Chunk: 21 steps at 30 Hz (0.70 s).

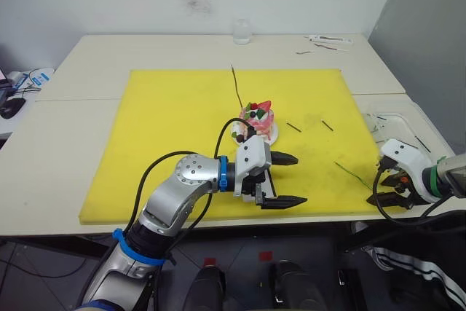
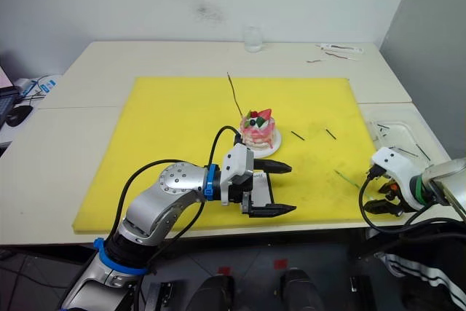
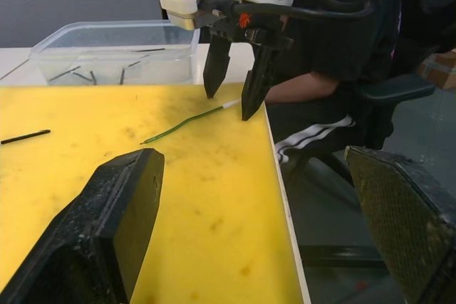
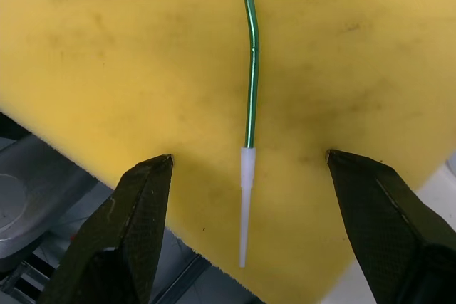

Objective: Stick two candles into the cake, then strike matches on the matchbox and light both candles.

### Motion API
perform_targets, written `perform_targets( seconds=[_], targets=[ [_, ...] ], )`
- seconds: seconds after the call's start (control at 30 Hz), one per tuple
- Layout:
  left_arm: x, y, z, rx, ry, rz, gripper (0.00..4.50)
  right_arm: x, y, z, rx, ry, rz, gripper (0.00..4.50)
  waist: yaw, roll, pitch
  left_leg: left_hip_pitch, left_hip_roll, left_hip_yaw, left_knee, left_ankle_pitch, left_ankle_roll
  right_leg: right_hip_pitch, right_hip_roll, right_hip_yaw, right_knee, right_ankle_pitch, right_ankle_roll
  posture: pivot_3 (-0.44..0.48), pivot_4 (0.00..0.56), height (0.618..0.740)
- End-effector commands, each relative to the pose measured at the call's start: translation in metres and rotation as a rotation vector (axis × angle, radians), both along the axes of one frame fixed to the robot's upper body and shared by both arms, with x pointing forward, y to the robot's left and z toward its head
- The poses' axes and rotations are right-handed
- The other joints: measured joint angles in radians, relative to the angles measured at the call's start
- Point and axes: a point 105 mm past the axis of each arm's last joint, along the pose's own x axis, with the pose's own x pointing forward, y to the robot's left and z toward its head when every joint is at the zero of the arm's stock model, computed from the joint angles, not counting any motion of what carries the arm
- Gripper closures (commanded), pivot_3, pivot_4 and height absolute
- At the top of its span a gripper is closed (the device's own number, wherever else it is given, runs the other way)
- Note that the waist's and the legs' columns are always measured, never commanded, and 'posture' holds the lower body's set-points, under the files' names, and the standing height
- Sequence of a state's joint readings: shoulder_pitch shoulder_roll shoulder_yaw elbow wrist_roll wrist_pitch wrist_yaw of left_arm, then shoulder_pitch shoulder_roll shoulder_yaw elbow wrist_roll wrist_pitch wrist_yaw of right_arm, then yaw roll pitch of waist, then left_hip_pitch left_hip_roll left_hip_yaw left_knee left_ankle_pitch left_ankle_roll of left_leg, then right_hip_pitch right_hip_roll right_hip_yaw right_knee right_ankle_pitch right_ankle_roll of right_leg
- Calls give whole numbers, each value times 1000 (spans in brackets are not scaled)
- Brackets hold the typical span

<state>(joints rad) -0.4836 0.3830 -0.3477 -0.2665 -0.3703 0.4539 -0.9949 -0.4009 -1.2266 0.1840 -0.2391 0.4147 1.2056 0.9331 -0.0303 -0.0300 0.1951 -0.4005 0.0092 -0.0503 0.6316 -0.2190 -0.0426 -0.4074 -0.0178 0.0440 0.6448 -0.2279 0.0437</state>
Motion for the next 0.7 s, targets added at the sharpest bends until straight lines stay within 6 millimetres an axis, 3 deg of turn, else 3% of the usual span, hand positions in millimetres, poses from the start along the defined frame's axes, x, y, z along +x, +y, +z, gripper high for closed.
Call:
perform_targets(
  seconds=[0.03, 0.13, 0.33, 0.57, 0.7],
  targets=[
    [-5, -2, 7, -17, -25, -23, 0, 1, -1, 5, -15, -16, 8, 1303, 0, 0, 0, 0, 0, 0, 0, 0, 0, 0, 0, 0, 0, 0, 0, 0, 150, 740],
    [-4, -2, 8, -17, -25, -23, 0, 0, -1, 4, -11, -13, 5, 2137, 0, 0, 0, 0, 0, 0, 0, 0, 0, 0, 0, 0, 0, 0, -1, 0, 150, 740],
    [-3, -2, 7, -11, -27, -21, 0, 0, -2, 3, -10, -13, 0, 4339, 0, 0, 0, 0, 0, 0, 0, 0, 0, 0, 0, 0, 0, 0, 1, 0, 150, 740],
    [-2, 0, 8, -10, -25, -18, 0, -2, 5, 13, 51, -23, -1, 4454, 1, 0, 0, 0, 0, 0, 0, 0, 0, 0, 0, 0, 0, 0, 0, 0, 150, 740],
    [1, 7, 13, -33, -2, 1, 0, 22, 45, 49, 267, -172, 65, 4454, -9, 0, 0, 1, 1, 1, 0, 0, 0, 0, 1, 1, 0, 1, 1, 0, 150, 740]
  ],
)
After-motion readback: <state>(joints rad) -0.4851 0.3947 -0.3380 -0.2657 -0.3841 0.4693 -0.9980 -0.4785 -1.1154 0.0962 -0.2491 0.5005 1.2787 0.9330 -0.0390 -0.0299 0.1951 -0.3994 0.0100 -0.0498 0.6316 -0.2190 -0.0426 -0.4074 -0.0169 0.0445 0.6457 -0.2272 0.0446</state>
